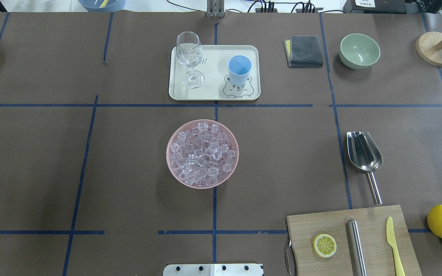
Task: Put ice in cup with scoop
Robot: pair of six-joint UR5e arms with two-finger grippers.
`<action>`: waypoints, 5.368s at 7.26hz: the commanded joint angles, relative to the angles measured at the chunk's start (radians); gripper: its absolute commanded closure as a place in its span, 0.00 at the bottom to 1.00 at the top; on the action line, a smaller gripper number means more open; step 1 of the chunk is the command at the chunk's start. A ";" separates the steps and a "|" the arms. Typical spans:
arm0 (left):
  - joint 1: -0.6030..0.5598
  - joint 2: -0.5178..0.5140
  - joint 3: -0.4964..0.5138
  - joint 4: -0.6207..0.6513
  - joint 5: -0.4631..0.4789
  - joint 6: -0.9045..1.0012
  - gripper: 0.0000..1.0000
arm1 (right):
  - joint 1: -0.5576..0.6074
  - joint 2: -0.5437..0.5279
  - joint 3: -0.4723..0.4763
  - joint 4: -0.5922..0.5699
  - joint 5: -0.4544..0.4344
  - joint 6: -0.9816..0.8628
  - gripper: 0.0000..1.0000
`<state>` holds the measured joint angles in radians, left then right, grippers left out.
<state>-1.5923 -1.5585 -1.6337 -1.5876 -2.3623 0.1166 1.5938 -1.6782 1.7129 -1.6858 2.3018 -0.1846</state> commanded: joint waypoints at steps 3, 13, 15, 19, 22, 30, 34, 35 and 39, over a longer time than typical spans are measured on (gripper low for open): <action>0.002 -0.009 -0.006 -0.003 0.000 -0.002 0.00 | 0.000 0.002 0.017 0.002 0.001 0.002 0.00; 0.008 -0.032 -0.008 -0.395 -0.009 -0.008 0.00 | -0.041 0.087 0.021 0.113 0.001 0.016 0.00; 0.047 -0.070 0.064 -0.592 -0.058 -0.131 0.00 | -0.089 0.109 0.028 0.129 0.018 0.172 0.00; 0.280 -0.123 0.064 -0.825 -0.072 -0.169 0.00 | -0.170 0.130 -0.015 0.285 0.019 0.258 0.00; 0.565 -0.195 0.061 -1.000 -0.063 -0.166 0.00 | -0.233 0.126 -0.004 0.345 0.021 0.377 0.00; 1.011 -0.357 0.187 -1.236 0.164 -0.078 0.00 | -0.258 0.120 0.022 0.385 0.025 0.433 0.00; 1.055 -0.403 0.218 -1.243 0.276 -0.089 0.00 | -0.369 0.111 0.158 0.385 0.021 0.681 0.00; 1.055 -0.403 0.218 -1.243 0.276 -0.090 0.00 | -0.408 0.089 0.212 0.385 0.013 0.758 0.00; 1.055 -0.410 0.218 -1.243 0.276 -0.090 0.00 | -0.628 -0.070 0.421 0.385 -0.078 1.055 0.00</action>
<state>-0.5369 -1.9673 -1.4159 -2.8302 -2.0863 0.0261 1.0670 -1.7058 2.0785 -1.3008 2.2876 0.7696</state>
